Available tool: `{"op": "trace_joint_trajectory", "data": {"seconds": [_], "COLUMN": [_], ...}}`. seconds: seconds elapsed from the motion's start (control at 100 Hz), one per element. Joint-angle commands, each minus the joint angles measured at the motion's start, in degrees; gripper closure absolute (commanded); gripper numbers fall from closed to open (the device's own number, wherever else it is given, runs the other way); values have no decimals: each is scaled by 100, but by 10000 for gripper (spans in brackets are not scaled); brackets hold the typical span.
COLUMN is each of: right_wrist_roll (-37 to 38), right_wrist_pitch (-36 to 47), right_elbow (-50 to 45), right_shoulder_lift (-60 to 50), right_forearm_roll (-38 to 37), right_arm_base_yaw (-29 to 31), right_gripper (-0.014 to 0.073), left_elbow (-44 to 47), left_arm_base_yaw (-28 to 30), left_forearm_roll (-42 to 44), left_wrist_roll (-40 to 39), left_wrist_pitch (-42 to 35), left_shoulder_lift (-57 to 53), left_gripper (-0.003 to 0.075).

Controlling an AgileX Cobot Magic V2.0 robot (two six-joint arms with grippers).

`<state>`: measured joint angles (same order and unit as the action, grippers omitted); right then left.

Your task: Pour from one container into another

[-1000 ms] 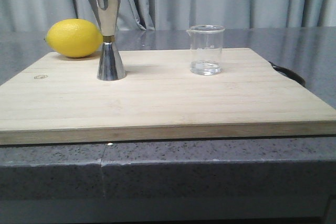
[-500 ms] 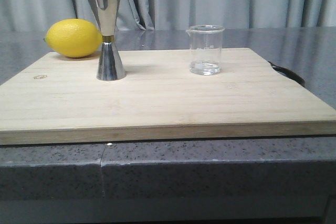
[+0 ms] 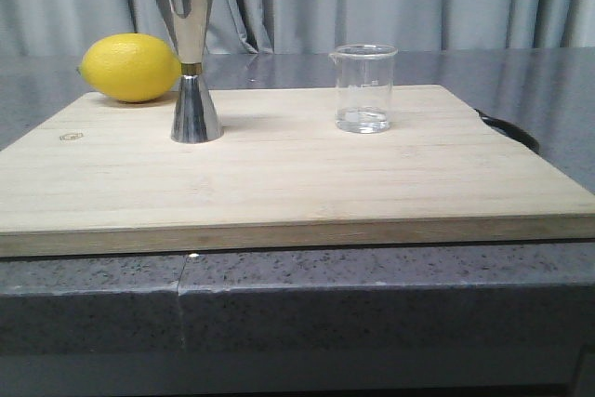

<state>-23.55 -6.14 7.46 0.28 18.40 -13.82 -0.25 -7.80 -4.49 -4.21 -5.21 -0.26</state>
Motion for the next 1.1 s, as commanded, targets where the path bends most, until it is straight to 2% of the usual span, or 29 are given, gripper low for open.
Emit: {"op": "trace_joint_trajectory", "data": {"seconds": [0.0, 0.08, 0.2, 0.46, 1.09], "right_wrist_roll": [-3, -3, 168, 2004, 2355], "right_wrist_pitch": [509, 683, 885, 987, 808], "right_elbow": [65, -20, -190, -753, -950], "right_shoulder_lift": [59, 59, 59, 59, -181], "right_forearm_roll": [-124, -911, -997, -1840, -1902], "right_arm_base_yaw": [33, 49, 352, 1167, 1226], "right_gripper": [645, 645, 645, 645, 645], "left_elbow": [77, 77, 77, 77, 77], "left_arm_base_yaw": [9, 9, 9, 9, 9], "left_forearm_roll": [-44, -44, -44, -44, -44], "left_wrist_roll": [-11, -11, -11, -11, -11], "left_wrist_pitch": [-380, -380, -380, -380, -380], "left_shoulder_lift": [-161, -161, -161, -161, -161], "left_gripper": [739, 739, 739, 739, 739]}}
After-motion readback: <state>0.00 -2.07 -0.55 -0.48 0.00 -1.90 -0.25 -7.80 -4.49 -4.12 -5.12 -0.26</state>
